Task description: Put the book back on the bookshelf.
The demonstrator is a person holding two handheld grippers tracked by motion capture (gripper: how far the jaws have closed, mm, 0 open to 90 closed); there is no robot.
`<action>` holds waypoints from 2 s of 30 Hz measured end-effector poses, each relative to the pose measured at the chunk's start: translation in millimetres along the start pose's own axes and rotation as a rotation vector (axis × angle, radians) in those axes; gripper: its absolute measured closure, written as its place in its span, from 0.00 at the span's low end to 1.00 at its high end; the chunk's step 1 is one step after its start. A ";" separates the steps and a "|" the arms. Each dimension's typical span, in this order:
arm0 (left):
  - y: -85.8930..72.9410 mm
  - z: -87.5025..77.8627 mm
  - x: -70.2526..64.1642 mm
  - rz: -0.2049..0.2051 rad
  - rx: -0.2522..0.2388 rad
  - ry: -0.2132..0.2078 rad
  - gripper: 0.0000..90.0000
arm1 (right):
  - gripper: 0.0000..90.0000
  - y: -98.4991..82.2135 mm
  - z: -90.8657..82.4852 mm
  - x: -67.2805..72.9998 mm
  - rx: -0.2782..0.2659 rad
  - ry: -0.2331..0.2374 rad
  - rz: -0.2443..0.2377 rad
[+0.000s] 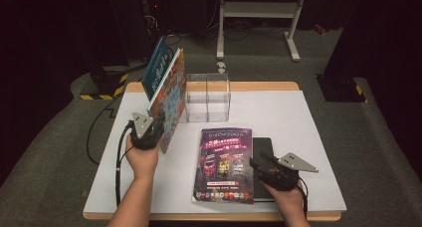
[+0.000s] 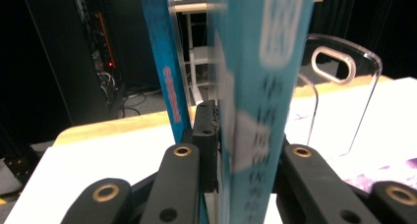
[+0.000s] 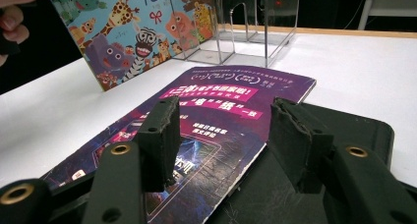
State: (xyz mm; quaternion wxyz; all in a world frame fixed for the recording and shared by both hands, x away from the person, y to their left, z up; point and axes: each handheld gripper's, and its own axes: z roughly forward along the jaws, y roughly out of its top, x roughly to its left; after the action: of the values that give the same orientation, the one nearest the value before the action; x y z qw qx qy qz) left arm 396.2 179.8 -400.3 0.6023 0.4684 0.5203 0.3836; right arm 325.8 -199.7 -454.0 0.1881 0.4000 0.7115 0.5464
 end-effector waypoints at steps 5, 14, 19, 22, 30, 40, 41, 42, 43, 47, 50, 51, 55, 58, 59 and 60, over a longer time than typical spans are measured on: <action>-5.5 1.8 2.9 -0.008 0.001 0.019 0.87 | 0.51 0.0 -0.1 -0.1 -0.001 0.000 0.000; -5.4 5.7 -2.0 0.001 -0.013 0.043 0.89 | 0.51 -0.1 -0.3 0.0 -0.001 0.001 -0.001; -5.4 9.4 -3.0 0.004 -0.012 0.052 0.89 | 0.51 -0.2 -0.2 0.0 -0.002 0.004 0.000; -5.6 12.1 -4.2 0.004 -0.015 0.060 0.89 | 0.51 -0.1 -0.3 0.0 -0.002 0.004 0.000; -5.8 15.8 -4.7 0.001 -0.023 0.088 0.88 | 0.51 -0.1 -0.5 -0.3 -0.003 0.004 0.003; -6.8 14.5 -4.1 -0.008 -0.030 0.115 0.87 | 0.51 0.1 -0.5 -0.3 -0.003 0.004 0.003; -7.0 13.3 -3.1 -0.008 -0.025 0.110 0.86 | 0.51 0.1 -0.5 -0.4 -0.004 0.005 0.003; -7.2 12.3 -2.4 -0.011 -0.023 0.104 0.85 | 0.51 0.1 -0.5 -0.4 -0.004 0.005 0.002; -8.5 9.6 -1.4 -0.020 -0.021 0.095 0.81 | 0.50 0.1 -0.4 -0.2 -0.002 0.004 0.002; -12.1 4.2 1.1 -0.023 -0.010 0.080 0.79 | 0.51 -0.2 0.1 0.2 0.000 0.005 -0.002; -15.0 -1.1 3.0 -0.016 -0.005 0.068 0.79 | 0.51 -0.5 0.9 0.9 0.005 0.004 -0.005; -15.8 -2.7 3.2 -0.017 -0.004 0.065 0.79 | 0.51 -0.5 0.8 1.0 0.005 0.003 -0.005; -19.9 -13.7 5.2 0.010 0.026 0.022 0.81 | 0.51 -0.5 -0.8 -0.4 0.001 -0.001 -0.001; -21.9 -18.2 6.0 0.019 0.036 0.016 0.81 | 0.51 -0.3 -1.3 -1.3 -0.002 -0.002 0.003; -22.9 -21.5 6.6 0.013 0.041 0.010 0.81 | 0.51 -0.2 -1.3 -1.4 -0.002 -0.003 0.003; -24.8 -26.0 7.2 0.003 0.047 0.004 0.82 | 0.51 -0.3 -1.6 -1.2 -0.002 -0.004 0.002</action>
State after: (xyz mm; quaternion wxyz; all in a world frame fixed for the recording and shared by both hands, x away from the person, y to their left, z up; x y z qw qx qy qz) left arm 371.1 184.4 -426.7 0.5895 0.4826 0.5297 0.3729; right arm 325.4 -201.7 -453.9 0.1893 0.4014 0.7103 0.5463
